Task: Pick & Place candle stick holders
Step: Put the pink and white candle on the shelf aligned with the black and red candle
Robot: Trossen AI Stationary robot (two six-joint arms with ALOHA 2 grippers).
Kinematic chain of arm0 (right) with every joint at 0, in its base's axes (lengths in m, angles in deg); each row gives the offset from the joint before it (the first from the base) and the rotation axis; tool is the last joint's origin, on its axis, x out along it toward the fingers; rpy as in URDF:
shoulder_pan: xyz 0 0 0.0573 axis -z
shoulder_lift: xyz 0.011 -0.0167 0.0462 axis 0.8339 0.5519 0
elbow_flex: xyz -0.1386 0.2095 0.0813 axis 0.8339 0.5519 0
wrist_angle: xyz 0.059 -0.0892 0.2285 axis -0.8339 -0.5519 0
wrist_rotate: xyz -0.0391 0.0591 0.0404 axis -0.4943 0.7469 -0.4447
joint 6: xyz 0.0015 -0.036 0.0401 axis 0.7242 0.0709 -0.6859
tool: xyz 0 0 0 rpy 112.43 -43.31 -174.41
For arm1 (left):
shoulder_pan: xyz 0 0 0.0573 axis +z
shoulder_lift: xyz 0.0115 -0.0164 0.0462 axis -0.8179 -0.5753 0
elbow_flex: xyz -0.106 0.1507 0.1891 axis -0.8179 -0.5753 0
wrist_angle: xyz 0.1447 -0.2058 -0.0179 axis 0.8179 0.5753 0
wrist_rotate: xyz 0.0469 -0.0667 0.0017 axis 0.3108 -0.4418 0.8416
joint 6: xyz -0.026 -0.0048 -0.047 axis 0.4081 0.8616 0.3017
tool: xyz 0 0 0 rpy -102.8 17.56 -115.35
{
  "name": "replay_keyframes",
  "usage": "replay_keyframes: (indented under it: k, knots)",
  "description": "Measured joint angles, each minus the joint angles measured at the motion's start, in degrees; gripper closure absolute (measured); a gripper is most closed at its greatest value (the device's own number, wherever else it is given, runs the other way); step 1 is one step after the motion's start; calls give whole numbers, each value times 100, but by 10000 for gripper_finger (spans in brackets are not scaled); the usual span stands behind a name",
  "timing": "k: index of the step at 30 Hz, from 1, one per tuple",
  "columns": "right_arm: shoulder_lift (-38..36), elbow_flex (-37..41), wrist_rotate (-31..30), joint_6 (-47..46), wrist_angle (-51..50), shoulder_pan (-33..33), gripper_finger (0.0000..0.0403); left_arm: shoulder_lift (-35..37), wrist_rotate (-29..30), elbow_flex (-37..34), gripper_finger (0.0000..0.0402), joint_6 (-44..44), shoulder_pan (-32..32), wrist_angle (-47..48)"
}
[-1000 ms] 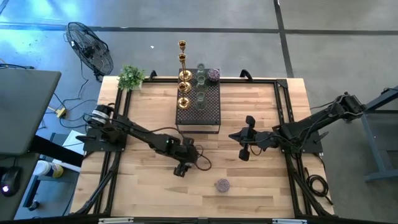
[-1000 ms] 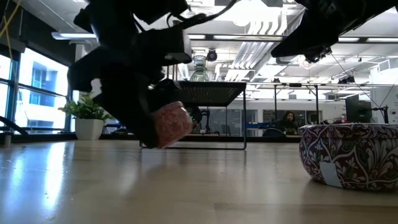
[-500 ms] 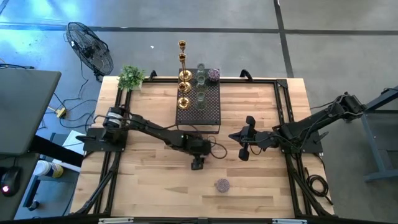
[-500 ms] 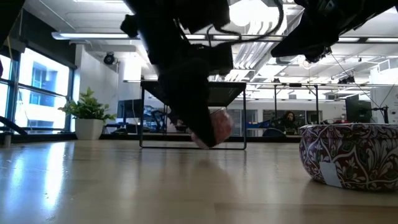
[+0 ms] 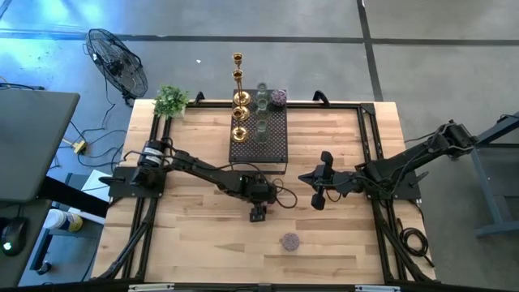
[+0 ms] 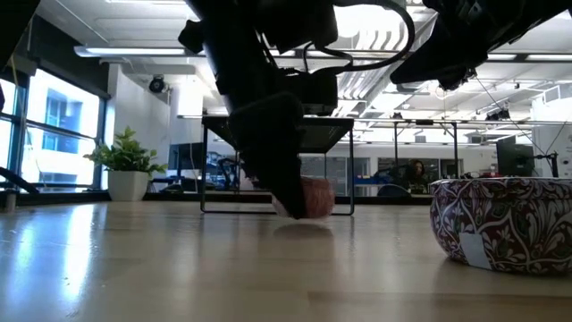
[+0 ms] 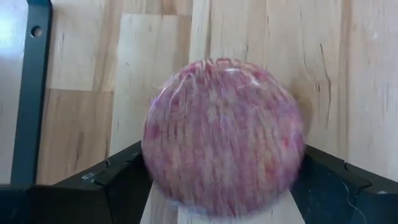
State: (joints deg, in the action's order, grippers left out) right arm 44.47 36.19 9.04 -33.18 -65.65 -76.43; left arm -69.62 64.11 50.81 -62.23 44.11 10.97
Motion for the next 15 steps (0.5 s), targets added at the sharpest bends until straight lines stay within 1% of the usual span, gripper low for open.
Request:
replay_keyframes:
  k: [4,10,12,15]
  knots:
    - [0,2,0,9,-29,0,402,1,-21,0,82,-1,0,7]
    - [0,2,-7,2,-37,0,401,91,-276,-2,86,-60,-6,172]
    - [0,2,-9,8,-35,0,401,246,-310,0,97,-190,-30,253]
    - [0,5,-7,28,-48,0,401,507,-218,-1,128,-330,-183,556]
